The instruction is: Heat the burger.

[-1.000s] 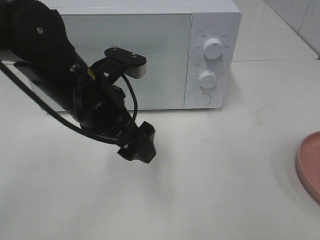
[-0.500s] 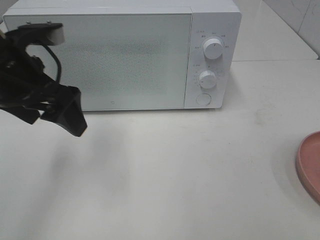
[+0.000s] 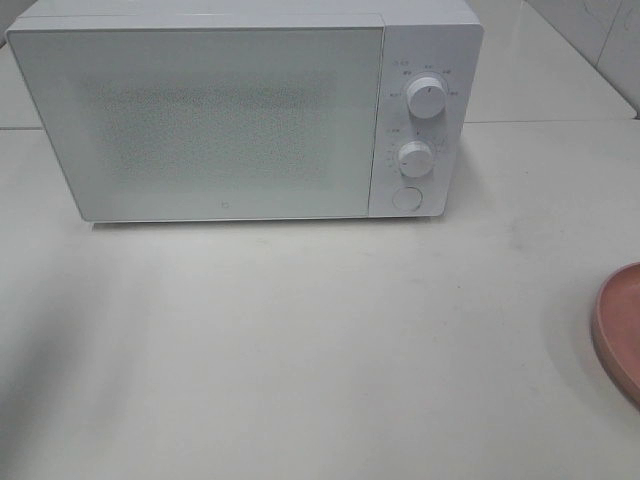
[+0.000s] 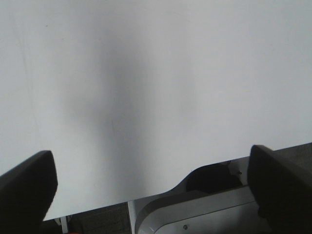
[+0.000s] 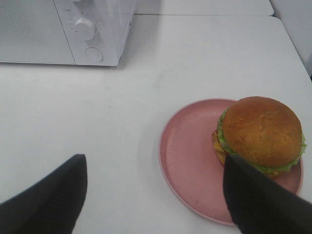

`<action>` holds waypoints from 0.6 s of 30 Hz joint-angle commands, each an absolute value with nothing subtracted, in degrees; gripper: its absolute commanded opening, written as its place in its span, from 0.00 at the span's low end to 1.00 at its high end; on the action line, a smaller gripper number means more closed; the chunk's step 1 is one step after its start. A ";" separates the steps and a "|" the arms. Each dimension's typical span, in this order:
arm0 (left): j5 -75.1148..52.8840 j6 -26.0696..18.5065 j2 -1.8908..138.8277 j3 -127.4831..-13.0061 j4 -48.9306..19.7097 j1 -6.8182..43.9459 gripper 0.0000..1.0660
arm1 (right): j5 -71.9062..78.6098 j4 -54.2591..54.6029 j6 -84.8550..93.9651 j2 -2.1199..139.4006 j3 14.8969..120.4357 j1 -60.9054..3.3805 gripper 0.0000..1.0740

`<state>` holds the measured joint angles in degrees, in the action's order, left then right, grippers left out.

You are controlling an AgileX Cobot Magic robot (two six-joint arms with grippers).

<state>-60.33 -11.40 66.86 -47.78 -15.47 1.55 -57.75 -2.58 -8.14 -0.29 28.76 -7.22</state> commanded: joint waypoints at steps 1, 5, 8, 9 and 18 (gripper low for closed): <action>-60.62 -10.60 63.25 -45.95 -15.70 -0.11 0.92 | -57.01 -2.64 -7.56 -1.83 28.59 -6.99 0.70; -60.85 -10.60 53.34 -41.48 -14.95 -0.52 0.92 | -57.01 -2.64 -7.56 -1.83 28.59 -6.99 0.70; -60.85 -10.60 48.59 -38.85 -14.15 -0.52 0.92 | -57.01 -2.64 -7.56 -1.83 28.59 -6.99 0.70; -60.85 -10.60 48.59 -38.85 -14.15 -0.52 0.92 | -57.01 -2.64 -7.56 -1.83 28.59 -6.99 0.70; -60.50 -7.22 34.21 -30.88 -11.23 -0.52 0.92 | -57.01 -2.64 -7.56 -1.83 28.59 -6.99 0.70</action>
<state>-60.85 -7.79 34.61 -31.40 -11.40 -0.34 -57.75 -2.58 -8.14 -0.29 28.76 -7.22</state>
